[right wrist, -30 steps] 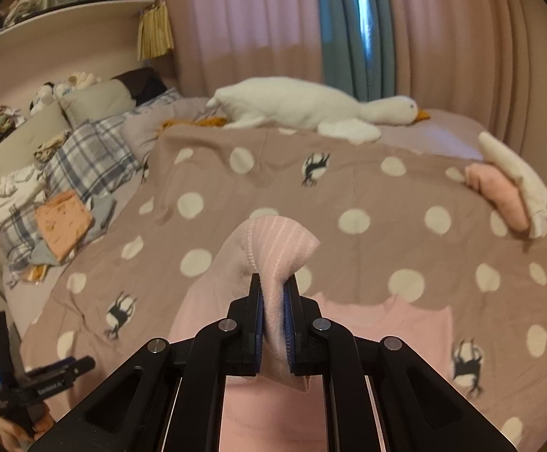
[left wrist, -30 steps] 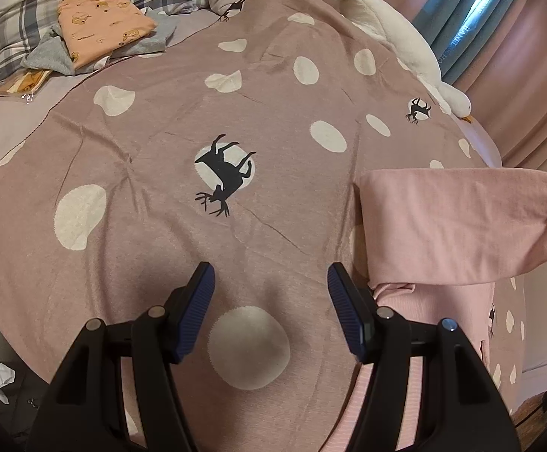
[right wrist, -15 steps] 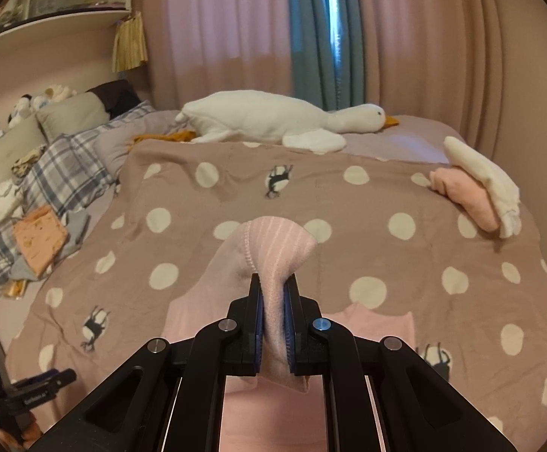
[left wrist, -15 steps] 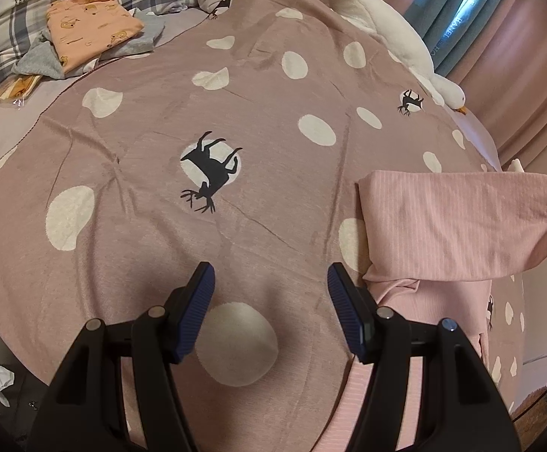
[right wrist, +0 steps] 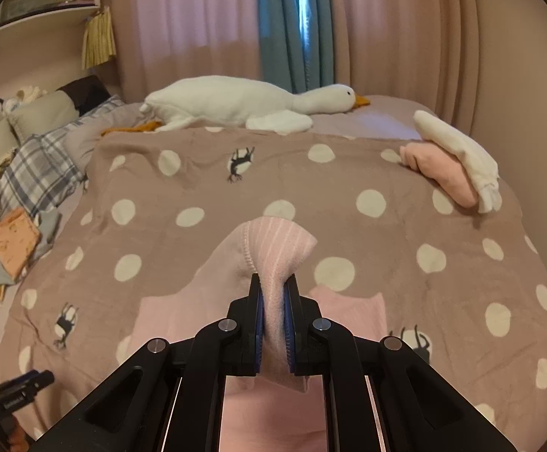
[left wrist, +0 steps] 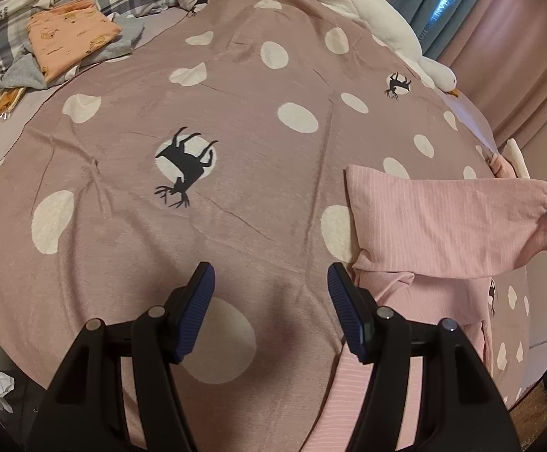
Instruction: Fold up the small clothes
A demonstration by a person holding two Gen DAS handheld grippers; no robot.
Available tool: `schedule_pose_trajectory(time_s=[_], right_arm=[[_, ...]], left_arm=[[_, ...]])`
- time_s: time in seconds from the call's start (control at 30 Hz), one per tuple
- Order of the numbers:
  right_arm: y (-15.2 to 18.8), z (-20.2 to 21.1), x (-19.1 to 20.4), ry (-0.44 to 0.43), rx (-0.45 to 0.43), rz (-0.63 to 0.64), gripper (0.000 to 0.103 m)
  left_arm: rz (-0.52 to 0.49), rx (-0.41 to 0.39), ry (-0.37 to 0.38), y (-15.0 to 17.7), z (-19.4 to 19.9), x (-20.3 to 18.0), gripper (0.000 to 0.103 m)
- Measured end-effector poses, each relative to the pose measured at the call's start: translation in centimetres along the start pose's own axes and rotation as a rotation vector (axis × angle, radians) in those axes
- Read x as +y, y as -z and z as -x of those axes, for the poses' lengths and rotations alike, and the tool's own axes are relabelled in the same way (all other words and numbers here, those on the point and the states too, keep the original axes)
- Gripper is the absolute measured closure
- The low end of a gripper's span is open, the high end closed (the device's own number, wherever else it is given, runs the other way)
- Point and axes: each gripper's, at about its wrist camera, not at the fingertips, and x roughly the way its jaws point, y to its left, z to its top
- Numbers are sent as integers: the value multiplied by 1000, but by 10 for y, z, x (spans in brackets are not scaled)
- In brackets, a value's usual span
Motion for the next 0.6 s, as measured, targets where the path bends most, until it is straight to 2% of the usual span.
schedule_pose_trajectory(time_s=[0.43, 0.6], right_arm=[[14, -13, -23, 42, 59, -28, 92], [21, -18, -31, 58, 84, -42, 92]], left_arm=[[-55, 26, 19, -2, -13, -26, 41], [-75, 40, 75, -8, -23, -43, 42]])
